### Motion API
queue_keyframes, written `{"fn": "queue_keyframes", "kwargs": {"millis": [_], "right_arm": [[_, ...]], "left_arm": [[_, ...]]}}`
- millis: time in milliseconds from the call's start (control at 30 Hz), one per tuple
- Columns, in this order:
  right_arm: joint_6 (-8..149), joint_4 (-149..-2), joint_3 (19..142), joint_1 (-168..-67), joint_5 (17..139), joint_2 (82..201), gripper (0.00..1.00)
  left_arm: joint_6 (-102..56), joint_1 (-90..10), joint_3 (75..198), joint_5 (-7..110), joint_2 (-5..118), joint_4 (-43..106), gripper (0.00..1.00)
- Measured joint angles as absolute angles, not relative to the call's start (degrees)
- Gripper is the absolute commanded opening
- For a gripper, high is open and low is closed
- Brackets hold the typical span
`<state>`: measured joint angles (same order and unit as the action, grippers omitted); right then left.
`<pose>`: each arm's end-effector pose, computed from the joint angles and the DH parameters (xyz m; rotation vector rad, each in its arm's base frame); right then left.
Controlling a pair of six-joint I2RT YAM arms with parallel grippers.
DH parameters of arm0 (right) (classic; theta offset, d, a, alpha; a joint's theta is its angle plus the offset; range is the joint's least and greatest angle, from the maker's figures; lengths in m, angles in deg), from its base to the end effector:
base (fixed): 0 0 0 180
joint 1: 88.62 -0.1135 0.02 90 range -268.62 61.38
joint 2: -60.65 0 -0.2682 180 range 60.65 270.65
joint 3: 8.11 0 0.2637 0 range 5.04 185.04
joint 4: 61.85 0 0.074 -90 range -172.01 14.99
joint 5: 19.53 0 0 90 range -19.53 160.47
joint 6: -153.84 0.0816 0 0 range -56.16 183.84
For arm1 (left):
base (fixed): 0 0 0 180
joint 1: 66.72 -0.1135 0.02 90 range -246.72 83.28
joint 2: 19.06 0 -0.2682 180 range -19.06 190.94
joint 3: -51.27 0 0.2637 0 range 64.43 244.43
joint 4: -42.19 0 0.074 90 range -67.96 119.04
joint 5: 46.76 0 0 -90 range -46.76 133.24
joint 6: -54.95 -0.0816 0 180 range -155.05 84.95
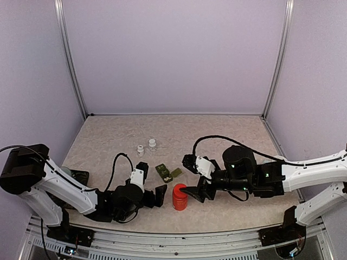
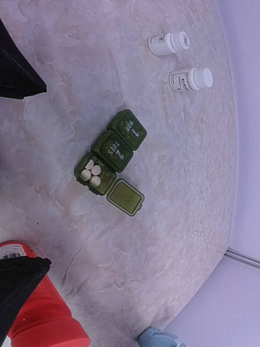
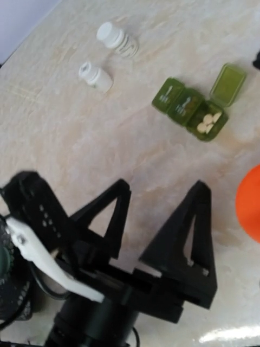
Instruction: Sort the pills into containers
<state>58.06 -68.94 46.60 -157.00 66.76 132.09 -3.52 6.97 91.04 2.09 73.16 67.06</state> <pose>0.1263 0.3042 0.2291 -1.1972 1.6556 0.6350 0.1389 -0.2836 0.1097 0.2815 1.9371 -0.4837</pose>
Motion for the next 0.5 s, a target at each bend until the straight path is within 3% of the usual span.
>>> {"fn": "queue_keyframes", "kwargs": {"millis": [500], "right_arm": [[55.0,-66.7,45.1,-157.5,73.4,137.4,0.80]], "left_arm": [[-2.9,6.6,89.6,2.6,73.2,67.2,0.99]]}}
